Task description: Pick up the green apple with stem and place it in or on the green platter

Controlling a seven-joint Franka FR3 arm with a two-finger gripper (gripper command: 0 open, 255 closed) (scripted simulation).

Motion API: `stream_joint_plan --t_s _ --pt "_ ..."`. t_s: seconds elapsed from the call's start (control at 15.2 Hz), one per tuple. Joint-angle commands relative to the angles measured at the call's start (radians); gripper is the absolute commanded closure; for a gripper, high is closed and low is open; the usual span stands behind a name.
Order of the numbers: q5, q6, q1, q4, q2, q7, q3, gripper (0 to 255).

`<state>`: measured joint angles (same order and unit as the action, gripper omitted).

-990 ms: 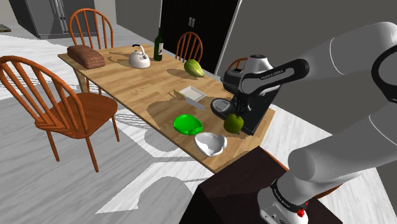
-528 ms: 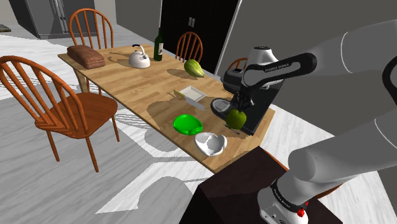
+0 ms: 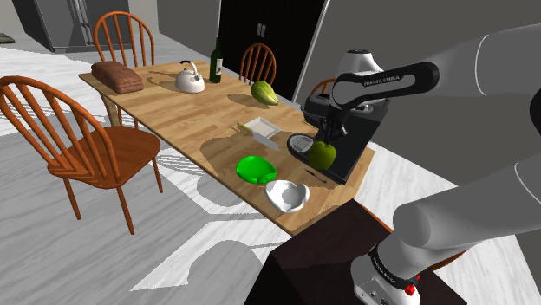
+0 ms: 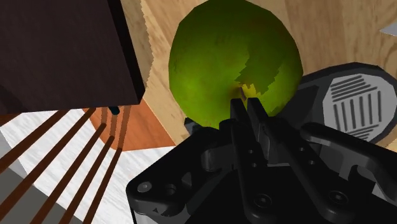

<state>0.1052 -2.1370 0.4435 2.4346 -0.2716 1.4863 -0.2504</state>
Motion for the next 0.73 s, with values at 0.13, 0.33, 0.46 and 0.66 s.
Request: stream_joint_plan --t_s 0.13,0.33,0.46,0.66 --pt "-0.002 0.059 -0.029 -0.113 0.067 0.083 -0.056 255" --pt "0.006 0.104 -0.051 -0.209 0.129 0.149 -0.097 255" --pt "0.016 0.135 -0.066 -0.278 0.175 0.193 -0.123 255" --pt "0.038 0.187 -0.091 -0.391 0.251 0.260 -0.158 255"
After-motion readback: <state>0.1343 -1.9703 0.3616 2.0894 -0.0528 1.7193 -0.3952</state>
